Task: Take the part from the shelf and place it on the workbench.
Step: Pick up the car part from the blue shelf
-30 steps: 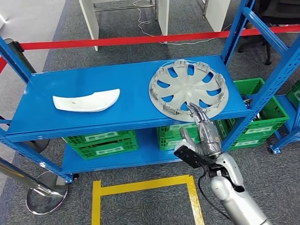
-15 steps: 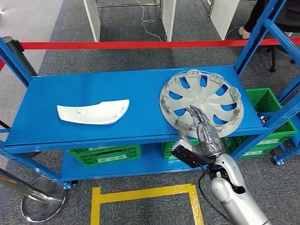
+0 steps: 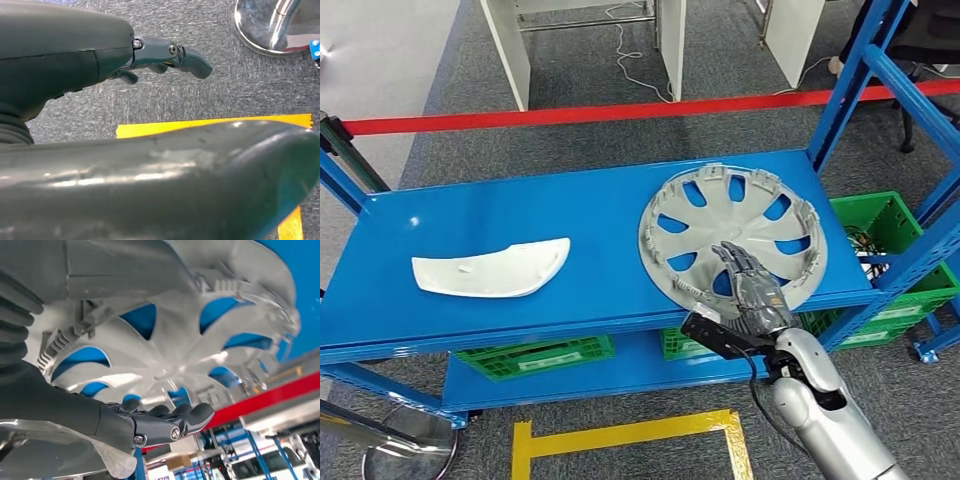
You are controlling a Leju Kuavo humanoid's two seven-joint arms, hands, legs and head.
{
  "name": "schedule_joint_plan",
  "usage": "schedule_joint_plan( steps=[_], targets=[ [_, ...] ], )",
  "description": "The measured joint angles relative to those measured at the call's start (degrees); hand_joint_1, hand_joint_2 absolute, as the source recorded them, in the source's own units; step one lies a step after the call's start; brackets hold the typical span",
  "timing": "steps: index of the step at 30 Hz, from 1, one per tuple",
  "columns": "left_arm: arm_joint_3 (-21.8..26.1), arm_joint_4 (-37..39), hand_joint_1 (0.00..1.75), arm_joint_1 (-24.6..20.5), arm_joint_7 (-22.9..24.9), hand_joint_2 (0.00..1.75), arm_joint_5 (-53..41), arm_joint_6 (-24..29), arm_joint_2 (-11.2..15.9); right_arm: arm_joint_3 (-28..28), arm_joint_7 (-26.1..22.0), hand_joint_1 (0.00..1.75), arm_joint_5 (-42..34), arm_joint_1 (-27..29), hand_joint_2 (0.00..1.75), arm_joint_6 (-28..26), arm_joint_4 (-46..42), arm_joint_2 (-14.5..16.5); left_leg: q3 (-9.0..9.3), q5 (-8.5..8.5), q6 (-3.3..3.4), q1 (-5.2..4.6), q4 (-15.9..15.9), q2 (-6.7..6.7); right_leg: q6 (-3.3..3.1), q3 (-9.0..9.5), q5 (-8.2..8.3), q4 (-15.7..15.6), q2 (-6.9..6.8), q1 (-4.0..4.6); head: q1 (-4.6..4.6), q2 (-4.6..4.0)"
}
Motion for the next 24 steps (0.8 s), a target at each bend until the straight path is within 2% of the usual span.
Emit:
schedule_joint_plan(
  steps=[1,2,3,4,6,7,9,11,14,15,16,19,22,24],
  targets=[
    [0.0,0.0,0.00,0.0,0.1,0.00,0.0,0.0,0.0,0.1,0.1,0.00,0.1,0.0,1.75,0.2,0.2,0.0,-0.50,1.06,0.13,-0.02,-0.5,0.00,-0.02,0.28,-0.19,0.0,0.05,0.07,-0.01,0.00],
    [0.0,0.0,0.00,0.0,0.1,0.00,0.0,0.1,0.0,0.1,0.2,0.00,0.1,-0.1,1.75,0.3,0.4,-0.1,-0.07,3.29,0.39,-0.07,-2.8,0.00,-0.02,0.61,-0.36,0.0,0.11,0.17,-0.01,0.00],
    [0.0,0.0,0.00,0.1,0.2,0.00,0.0,0.1,0.0,0.1,0.4,0.00,0.2,-0.2,1.75,0.5,0.6,-0.1,1.00,6.28,0.87,-0.20,-6.7,0.01,-0.01,0.92,-0.53,0.0,0.15,0.25,-0.01,0.00],
    [0.1,0.0,0.00,0.0,0.2,0.00,0.0,0.1,0.1,0.2,0.6,0.00,0.4,-0.4,1.75,0.9,0.8,-0.1,2.06,8.48,1.45,-0.38,-10.2,0.04,0.03,1.15,-0.65,-0.1,0.18,0.36,0.04,0.00],
    [0.1,0.0,0.00,-0.1,0.4,0.00,0.1,0.2,0.3,0.4,1.7,0.00,0.7,-1.0,1.75,2.7,1.4,-0.2,3.36,10.52,2.40,-0.80,-15.1,0.09,0.39,1.13,-0.71,-0.1,0.22,0.39,0.06,0.00],
    [0.2,0.0,0.00,-0.1,0.5,0.00,0.1,0.3,0.3,0.7,2.4,0.00,0.7,-1.3,1.75,4.0,1.8,-0.3,3.40,10.39,2.57,-0.95,-15.6,0.08,0.70,1.07,-0.69,-0.2,0.22,0.35,0.06,0.00],
    [0.3,0.0,0.00,0.0,0.6,0.00,0.2,0.4,0.2,1.3,3.5,0.00,0.5,-2.3,1.75,6.6,2.8,-0.7,3.66,11.17,2.68,-0.87,-16.5,0.10,1.44,0.97,-0.78,-0.3,0.24,0.31,0.02,0.00],
    [0.4,0.0,0.00,-0.1,0.6,0.00,0.4,0.6,0.2,1.9,3.9,0.00,0.1,-3.9,1.75,8.5,4.2,-1.2,4.09,11.87,2.96,-0.51,-17.6,0.18,1.99,-0.20,-2.48,1.9,0.23,0.35,0.16,0.00],
    [0.4,0.0,0.00,-0.2,0.6,0.00,0.4,0.7,0.1,2.9,4.1,0.00,-0.1,-5.7,1.75,10.0,6.8,-1.7,4.23,12.12,3.27,-0.33,-18.0,0.23,2.64,-5.21,-7.49,12.5,0.19,0.23,0.32,0.00],
    [0.4,0.0,0.00,-0.2,0.6,0.00,0.4,0.7,0.1,3.2,4.1,0.00,-0.2,-5.9,1.75,10.3,7.5,-1.9,4.24,12.09,3.28,-0.33,-18.0,0.22,2.84,-6.46,-8.13,15.0,0.18,0.19,0.32,0.00],
    [0.4,0.0,0.00,-0.2,0.6,0.00,0.5,0.7,0.0,3.5,4.0,0.00,-0.2,-6.1,1.75,10.5,8.0,-2.0,4.25,12.03,3.26,-0.31,-17.9,0.21,3.00,-6.83,-7.72,15.6,0.17,0.14,0.33,0.00],
    [0.4,0.0,0.00,-0.1,0.6,0.00,0.5,0.7,0.0,4.1,3.9,0.00,-0.4,-6.6,1.75,10.9,8.7,-2.1,4.29,11.86,3.09,-0.26,-17.8,0.19,3.23,-5.19,-4.69,11.8,0.11,-0.04,0.33,0.00],
    [0.4,0.0,0.00,-0.2,0.6,0.00,0.5,0.7,0.0,4.2,3.9,0.00,-0.4,-6.8,1.75,11.0,8.8,-2.2,4.29,11.79,3.00,-0.23,-17.7,0.19,3.26,-4.40,-3.79,10.2,0.09,-0.10,0.33,0.00],
    [0.5,0.0,0.00,-0.2,0.6,0.00,0.5,0.7,0.0,4.6,3.8,0.00,-0.5,-7.4,1.75,11.3,9.2,-2.3,4.14,11.43,2.58,-0.34,-17.1,0.18,3.27,-1.91,-2.16,5.6,0.06,-0.21,0.35,0.00]
  ],
)
